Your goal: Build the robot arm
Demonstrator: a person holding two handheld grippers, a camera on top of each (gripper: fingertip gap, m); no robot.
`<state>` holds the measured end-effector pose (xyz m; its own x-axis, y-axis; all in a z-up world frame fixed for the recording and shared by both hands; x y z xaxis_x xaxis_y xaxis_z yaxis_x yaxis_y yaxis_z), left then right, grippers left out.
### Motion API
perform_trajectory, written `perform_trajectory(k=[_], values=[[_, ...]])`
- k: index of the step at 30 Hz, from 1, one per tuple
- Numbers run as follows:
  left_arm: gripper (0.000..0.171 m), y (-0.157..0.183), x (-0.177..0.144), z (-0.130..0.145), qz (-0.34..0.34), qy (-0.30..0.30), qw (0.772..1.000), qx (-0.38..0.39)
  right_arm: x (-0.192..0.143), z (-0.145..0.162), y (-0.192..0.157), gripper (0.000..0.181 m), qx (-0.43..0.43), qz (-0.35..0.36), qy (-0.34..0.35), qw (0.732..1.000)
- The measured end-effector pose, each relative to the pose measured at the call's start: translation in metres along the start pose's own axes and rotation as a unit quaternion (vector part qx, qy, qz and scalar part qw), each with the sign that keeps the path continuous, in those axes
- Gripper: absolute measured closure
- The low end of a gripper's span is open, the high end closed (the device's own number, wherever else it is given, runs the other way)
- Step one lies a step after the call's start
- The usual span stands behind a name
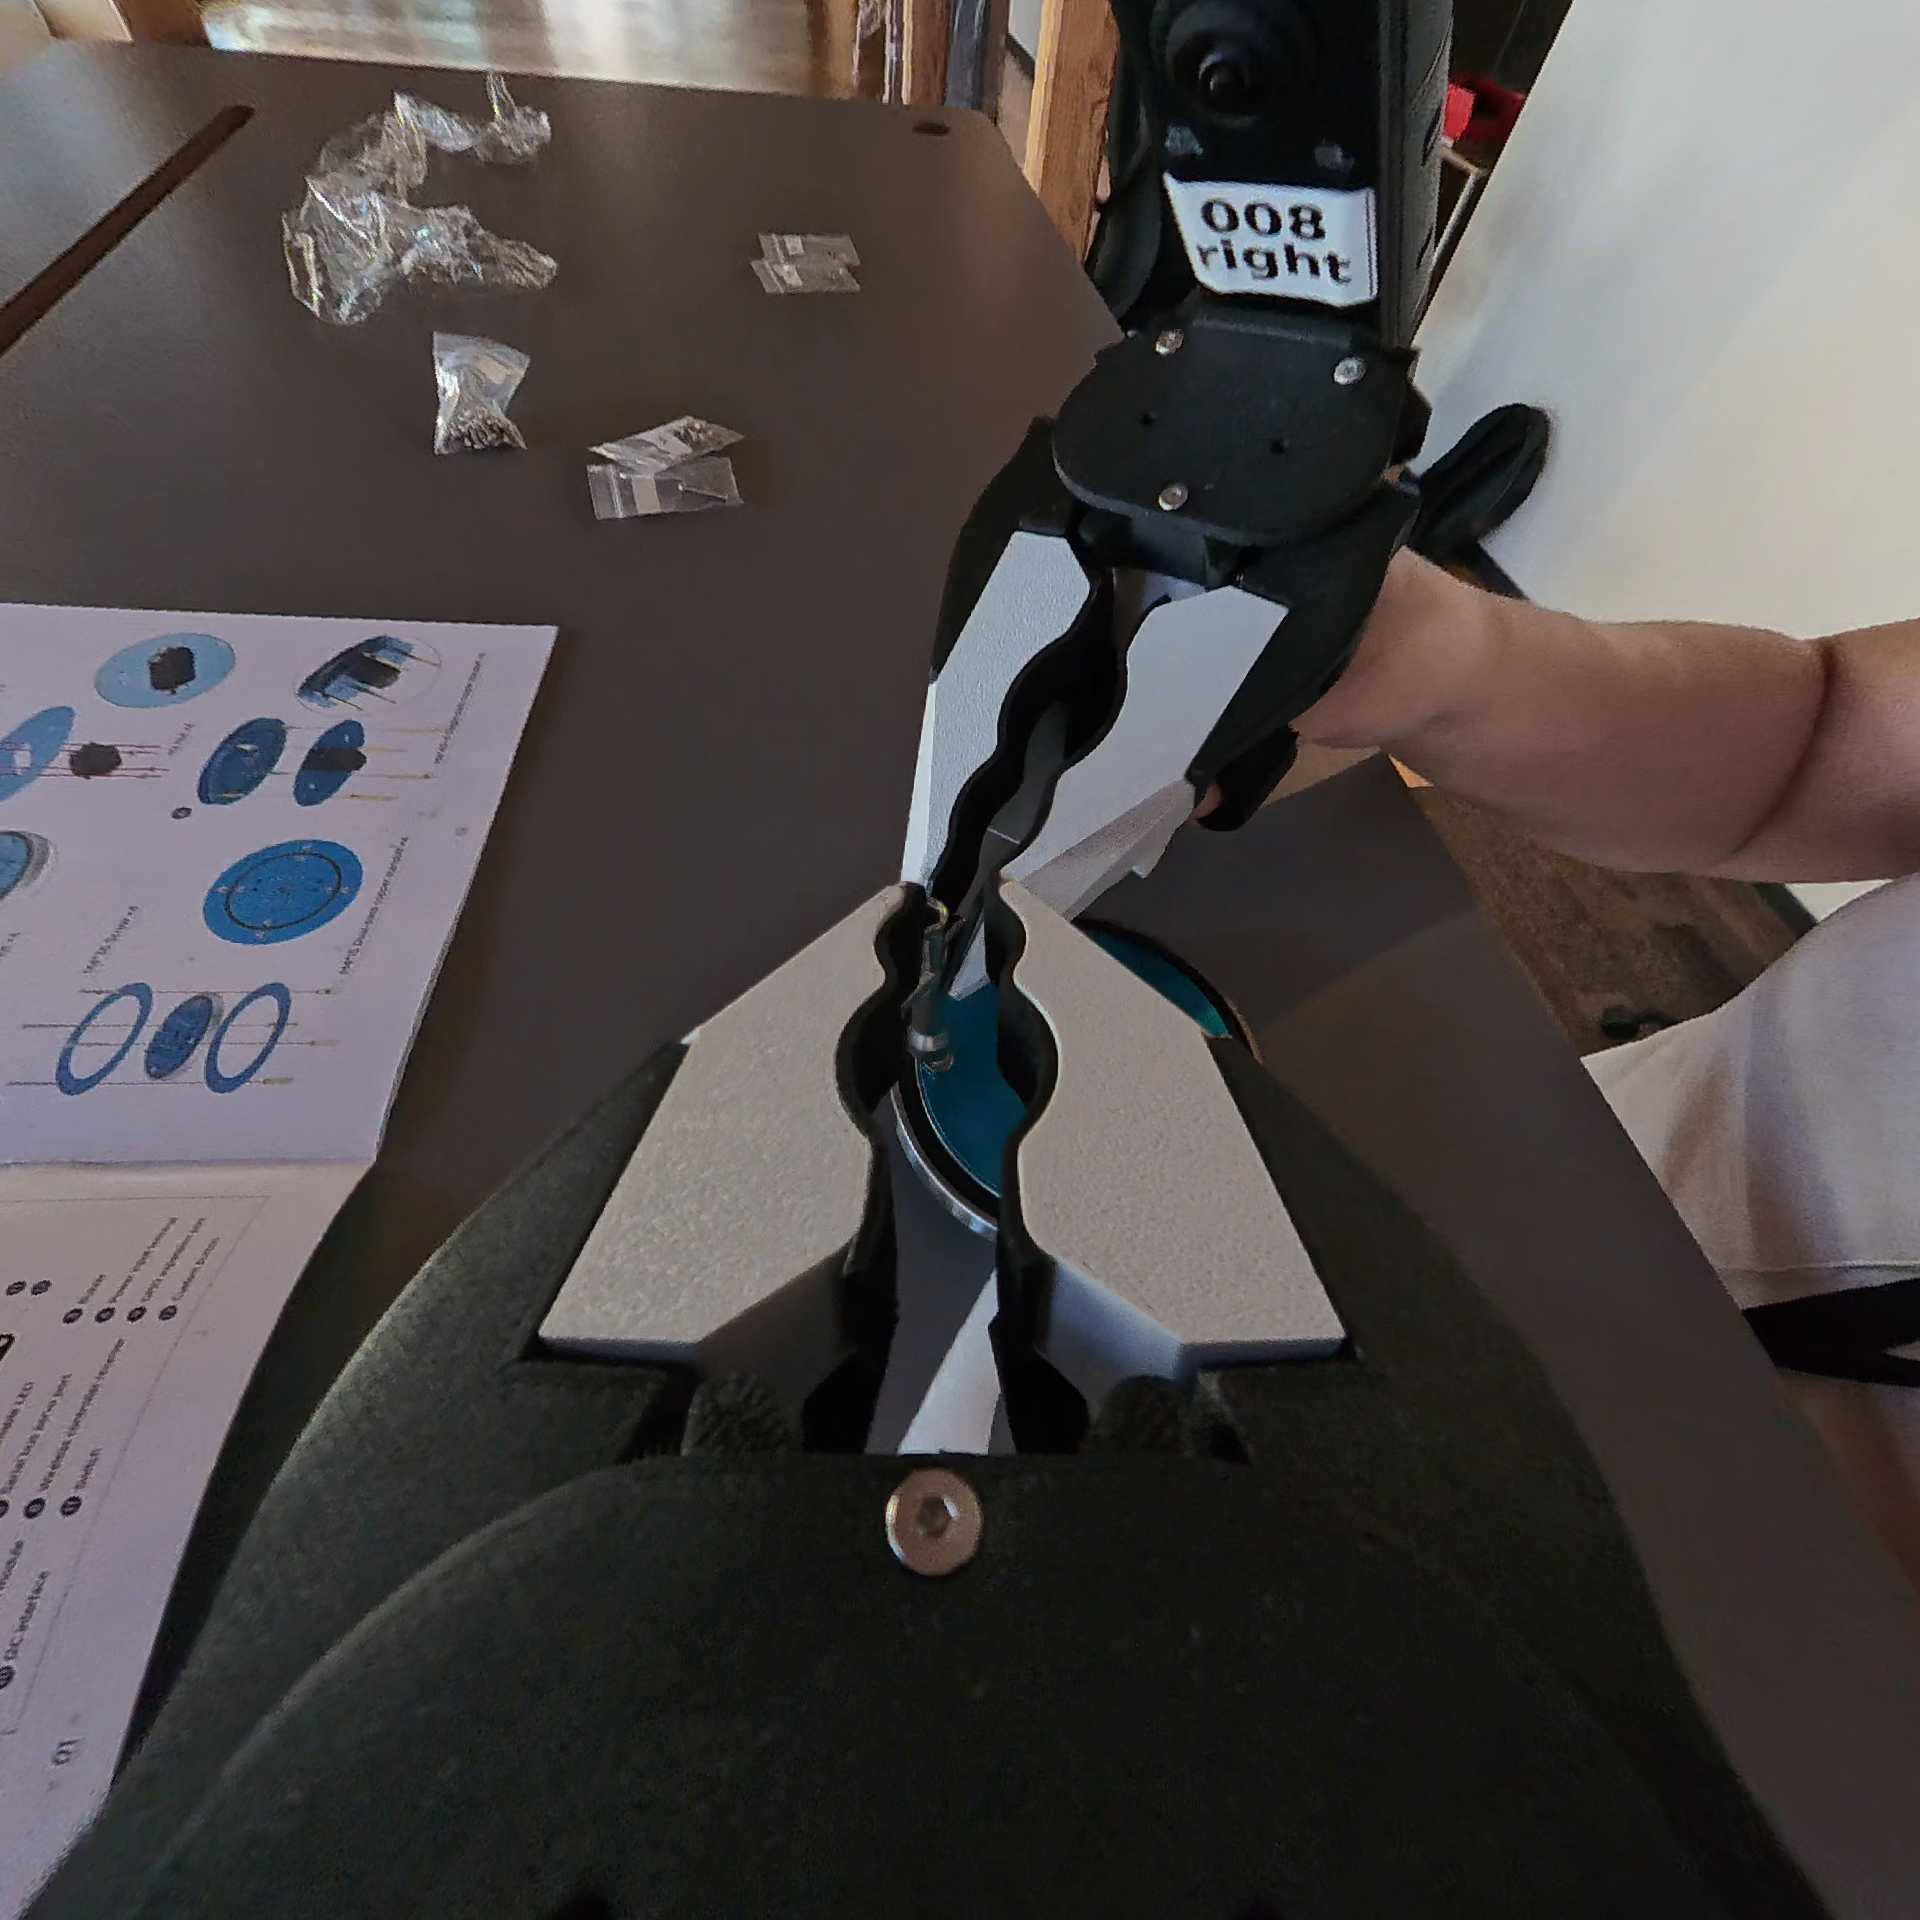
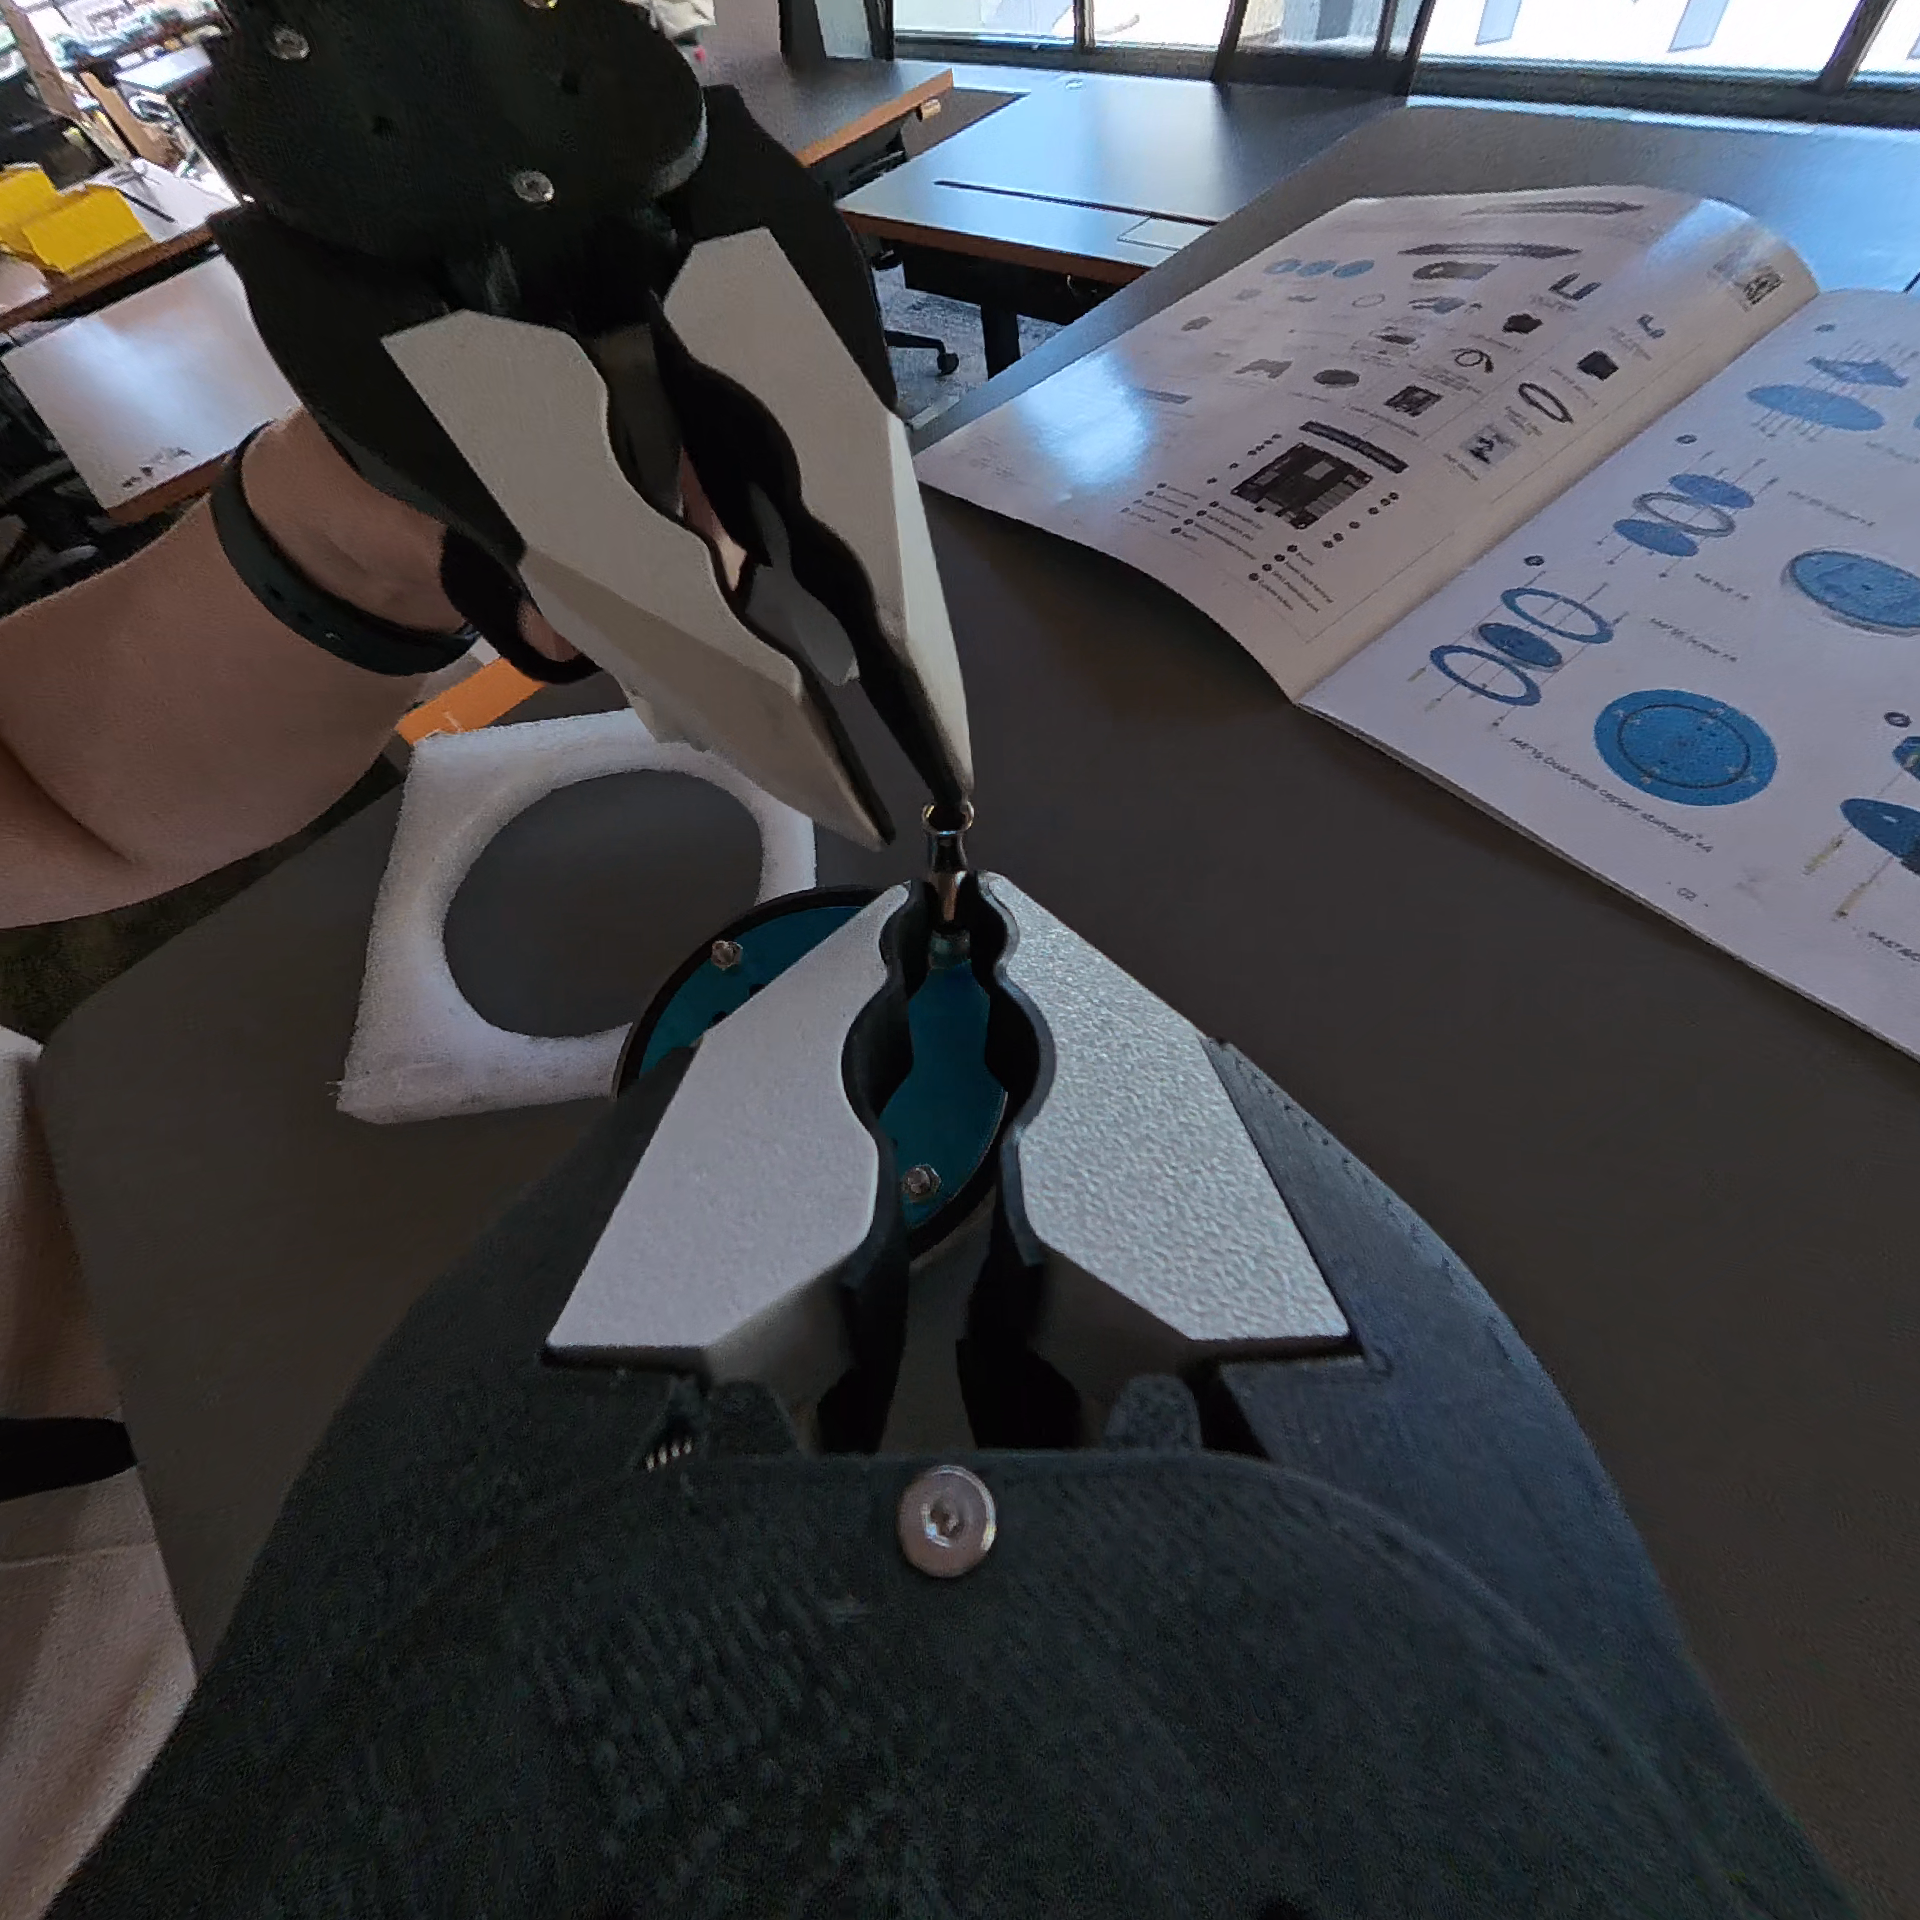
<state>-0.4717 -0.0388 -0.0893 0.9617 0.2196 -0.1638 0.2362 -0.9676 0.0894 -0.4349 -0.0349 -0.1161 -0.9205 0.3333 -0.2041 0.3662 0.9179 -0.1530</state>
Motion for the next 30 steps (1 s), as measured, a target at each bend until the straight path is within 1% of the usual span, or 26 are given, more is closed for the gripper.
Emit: perform_trajectory(k=[3, 5, 6, 9, 14, 18, 24, 27, 30], values=[[0.163, 0.0015, 0.0008, 0.0021, 0.004, -0.003, 1.0, -0.001, 0.0013, 0.0003, -0.0015, 0.175, -0.006, -0.004, -0.01, 1.0], [0.171, 0.002, 0.0006, 0.004, 0.008, -0.005, 1.0, 0.002, 0.0026, 0.0028, -0.0014, 0.174, -0.019, -0.001, -0.022, 1.0], [0.171, 0.0027, 0.001, 0.006, 0.012, -0.009, 1.0, 0.003, 0.0037, 0.0024, -0.0027, 0.175, -0.022, -0.003, -0.018, 1.0], [0.171, 0.0042, 0.0025, 0.0081, 0.016, -0.01, 1.0, -0.002, 0.0051, 0.0028, -0.0066, 0.174, -0.02, -0.014, -0.027, 0.999], [0.171, 0.0054, 0.0026, 0.0074, 0.018, -0.013, 1.0, -0.001, 0.0038, 0.0024, -0.0078, 0.174, -0.031, -0.008, -0.045, 0.998], [0.171, 0.0045, 0.0037, 0.0077, 0.017, -0.018, 1.0, 0.002, 0.0036, 0.0023, -0.0068, 0.174, -0.055, 0.0, -0.062, 0.997], [0.171, 0.0036, 0.0038, 0.0091, 0.016, -0.02, 1.0, -0.003, 0.0051, 0.0031, -0.0067, 0.175, -0.05, -0.007, -0.062, 0.997], [0.171, 0.003, 0.0031, 0.0089, 0.013, -0.018, 1.0, -0.001, 0.0057, 0.0028, -0.0069, 0.174, -0.055, 0.007, -0.07, 0.996], [0.171, 0.003, 0.002, 0.009, 0.013, -0.021, 1.0, 0.006, 0.0068, 0.0023, -0.0083, 0.174, -0.042, 0.037, -0.072, 0.996]])
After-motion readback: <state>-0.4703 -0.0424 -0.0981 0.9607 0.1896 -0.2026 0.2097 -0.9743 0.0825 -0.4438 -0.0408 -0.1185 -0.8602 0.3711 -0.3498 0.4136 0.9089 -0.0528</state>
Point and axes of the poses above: each gripper's, where its closed fingertips meet, x out along the fingers, z out of its underside, y = z × x across the jaws, the point moved 3 cm from there along -x, back along the fingers, and after that the axes turned 14 degrees about y, right-handed, at the moved point
